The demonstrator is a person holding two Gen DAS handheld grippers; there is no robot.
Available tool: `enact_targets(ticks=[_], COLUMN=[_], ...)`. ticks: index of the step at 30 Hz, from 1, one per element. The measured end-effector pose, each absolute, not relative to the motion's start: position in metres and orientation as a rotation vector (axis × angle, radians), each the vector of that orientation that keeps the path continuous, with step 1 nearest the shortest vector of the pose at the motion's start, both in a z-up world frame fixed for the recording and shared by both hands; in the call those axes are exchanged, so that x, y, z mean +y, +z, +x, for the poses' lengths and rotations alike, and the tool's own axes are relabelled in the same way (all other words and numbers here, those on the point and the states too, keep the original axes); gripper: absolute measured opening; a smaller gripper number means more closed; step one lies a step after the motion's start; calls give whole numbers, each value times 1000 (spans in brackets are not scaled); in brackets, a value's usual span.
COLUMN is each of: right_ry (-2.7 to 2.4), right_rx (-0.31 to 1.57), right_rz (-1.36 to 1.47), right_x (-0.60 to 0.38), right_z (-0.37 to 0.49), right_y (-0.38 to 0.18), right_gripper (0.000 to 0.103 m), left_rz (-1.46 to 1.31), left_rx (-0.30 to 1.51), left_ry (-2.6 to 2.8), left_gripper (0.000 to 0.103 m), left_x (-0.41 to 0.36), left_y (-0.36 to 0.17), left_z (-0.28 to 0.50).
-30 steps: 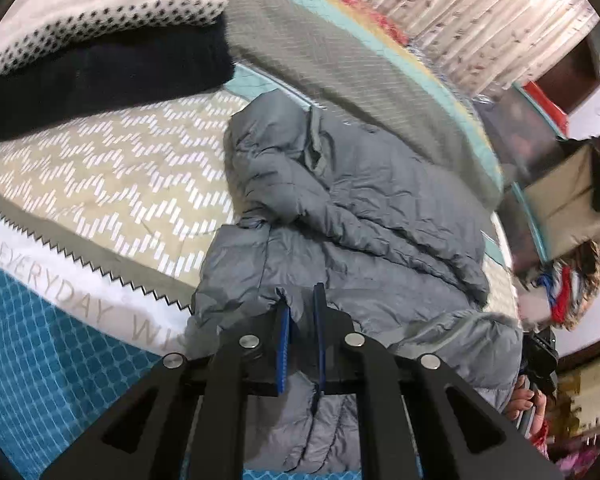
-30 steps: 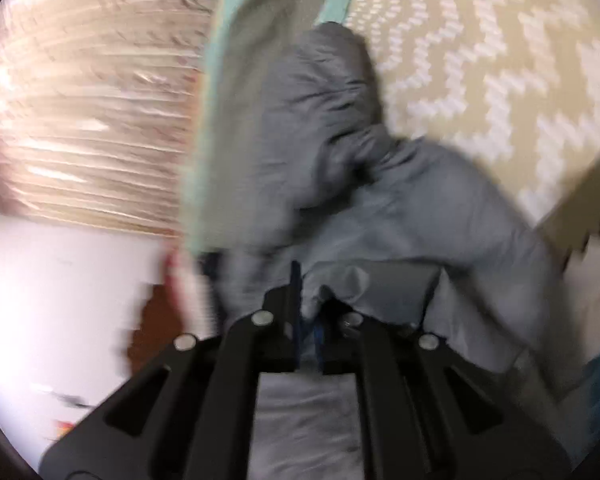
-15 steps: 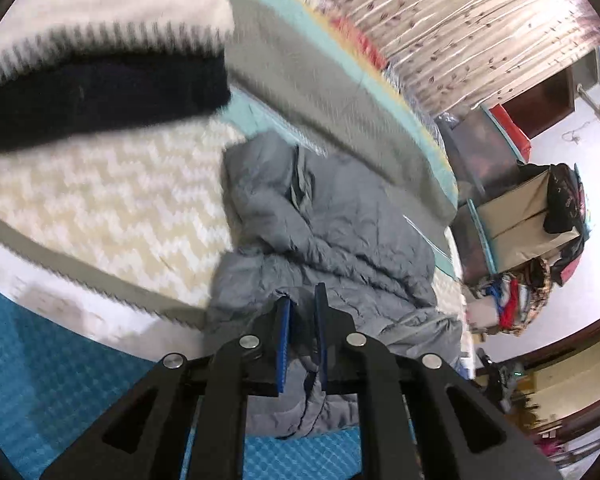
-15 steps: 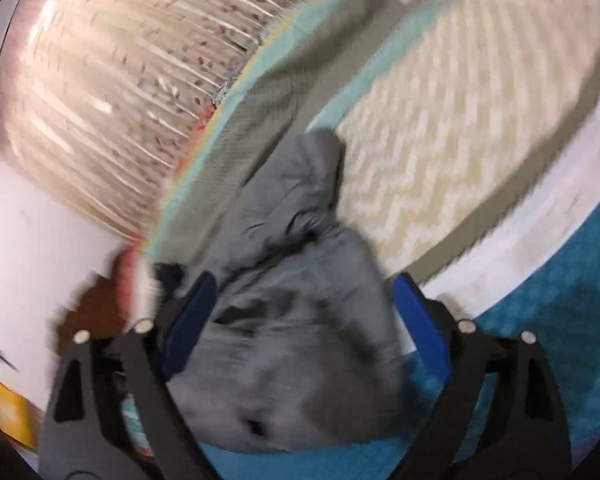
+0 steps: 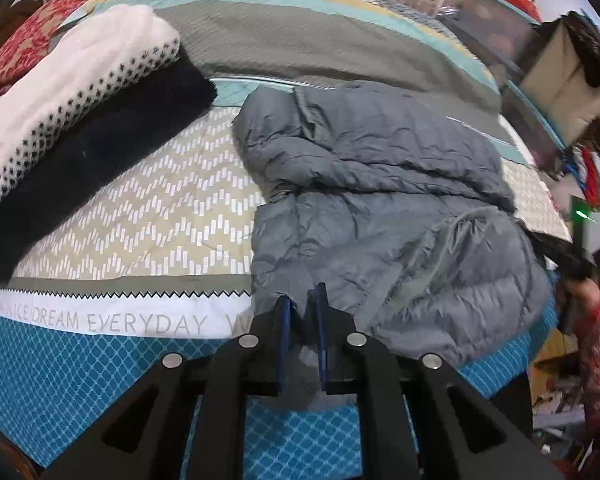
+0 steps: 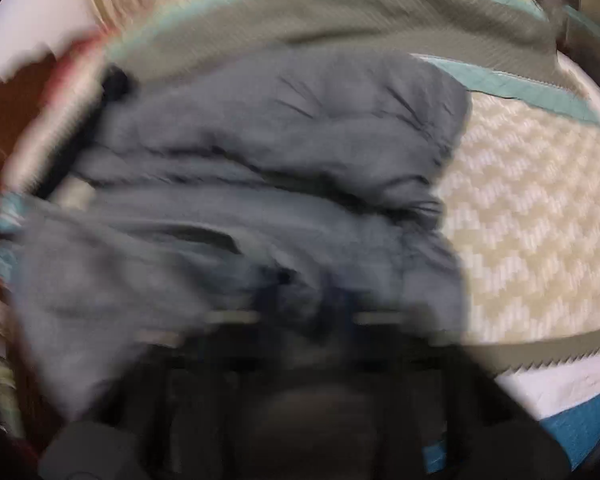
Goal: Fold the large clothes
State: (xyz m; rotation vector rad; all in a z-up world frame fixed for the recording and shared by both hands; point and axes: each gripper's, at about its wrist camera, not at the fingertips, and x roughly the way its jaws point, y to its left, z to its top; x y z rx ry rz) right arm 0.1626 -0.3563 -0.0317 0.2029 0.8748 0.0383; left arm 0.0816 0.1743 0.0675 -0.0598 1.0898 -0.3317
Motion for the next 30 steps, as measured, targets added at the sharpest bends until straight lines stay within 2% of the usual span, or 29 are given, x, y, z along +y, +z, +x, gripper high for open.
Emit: enact_targets(ticks=[3,9,10,12,13,18,22,24,30], right_ry=[-174,-126,-101,-77,-58,14,15,9,15], right_rx=[778,788,788,773,746,761,796,816,820], right_rz=[381,411,407,412,419,396,410,429,482], right_x=[-418,-433,-430,-424,-422,-400,-403,-408,-415], right_z=[149,126,121,112,106,109,114,118,124], right_y=[-26,-26,-24,-19,-16,-10,-15,-20,-29], right_gripper=[7,8,16,51,75,77,78,78,78], left_rz=[-99,-200,-184,-154,-128,0,369,557,887], left_rx=[1061,990,977,966,967,927,812,818,779], left_ry=[-293,-225,-238,-269,-293,-378,-471,-521,-592], left_gripper=[37,37,37,37,38,39,40,40,40], left_x=[199,239,233,221,210,159,104,79,47], left_y=[82,98,100,100,99,91,62,41,8], left_z=[76,79,82,89,97,129,128,128,125])
